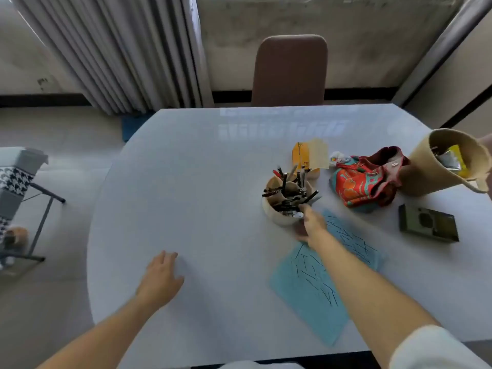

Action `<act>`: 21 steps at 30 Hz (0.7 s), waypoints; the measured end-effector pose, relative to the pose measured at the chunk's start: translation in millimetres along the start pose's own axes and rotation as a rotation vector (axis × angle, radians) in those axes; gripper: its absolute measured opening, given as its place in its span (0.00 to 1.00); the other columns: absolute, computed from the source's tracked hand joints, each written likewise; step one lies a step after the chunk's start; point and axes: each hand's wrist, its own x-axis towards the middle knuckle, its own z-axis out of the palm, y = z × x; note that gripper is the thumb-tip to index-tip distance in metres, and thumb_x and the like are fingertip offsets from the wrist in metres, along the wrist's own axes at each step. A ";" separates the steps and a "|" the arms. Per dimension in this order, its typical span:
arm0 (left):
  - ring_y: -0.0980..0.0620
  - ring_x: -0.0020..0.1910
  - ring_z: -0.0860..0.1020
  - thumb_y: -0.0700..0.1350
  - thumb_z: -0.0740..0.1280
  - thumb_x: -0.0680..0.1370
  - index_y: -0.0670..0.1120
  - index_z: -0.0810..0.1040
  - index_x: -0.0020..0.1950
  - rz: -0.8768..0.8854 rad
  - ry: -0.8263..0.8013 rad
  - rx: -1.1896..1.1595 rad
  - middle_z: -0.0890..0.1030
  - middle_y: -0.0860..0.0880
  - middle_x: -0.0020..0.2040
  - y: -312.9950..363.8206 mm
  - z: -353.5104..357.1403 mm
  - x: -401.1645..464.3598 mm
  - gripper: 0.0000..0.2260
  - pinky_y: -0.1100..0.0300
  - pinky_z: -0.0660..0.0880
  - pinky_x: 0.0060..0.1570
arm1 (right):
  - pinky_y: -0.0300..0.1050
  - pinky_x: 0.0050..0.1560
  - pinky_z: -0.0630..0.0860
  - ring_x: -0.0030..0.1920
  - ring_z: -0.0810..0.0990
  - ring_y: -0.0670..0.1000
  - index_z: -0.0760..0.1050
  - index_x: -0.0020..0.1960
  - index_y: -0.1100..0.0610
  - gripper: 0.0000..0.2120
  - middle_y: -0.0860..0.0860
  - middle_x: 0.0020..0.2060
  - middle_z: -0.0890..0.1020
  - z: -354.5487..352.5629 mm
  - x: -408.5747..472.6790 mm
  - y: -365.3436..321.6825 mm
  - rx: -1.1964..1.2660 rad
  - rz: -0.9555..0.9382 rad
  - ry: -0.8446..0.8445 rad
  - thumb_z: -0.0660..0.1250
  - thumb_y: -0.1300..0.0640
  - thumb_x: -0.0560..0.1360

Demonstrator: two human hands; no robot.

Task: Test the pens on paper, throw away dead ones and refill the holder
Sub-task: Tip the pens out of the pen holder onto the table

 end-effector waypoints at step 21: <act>0.46 0.78 0.54 0.54 0.64 0.75 0.57 0.57 0.79 0.114 -0.089 0.164 0.54 0.48 0.80 -23.8 -20.1 5.8 0.32 0.49 0.58 0.75 | 0.59 0.49 0.83 0.56 0.81 0.62 0.78 0.56 0.58 0.10 0.63 0.55 0.82 31.4 -28.9 7.4 0.199 0.151 -0.140 0.70 0.61 0.76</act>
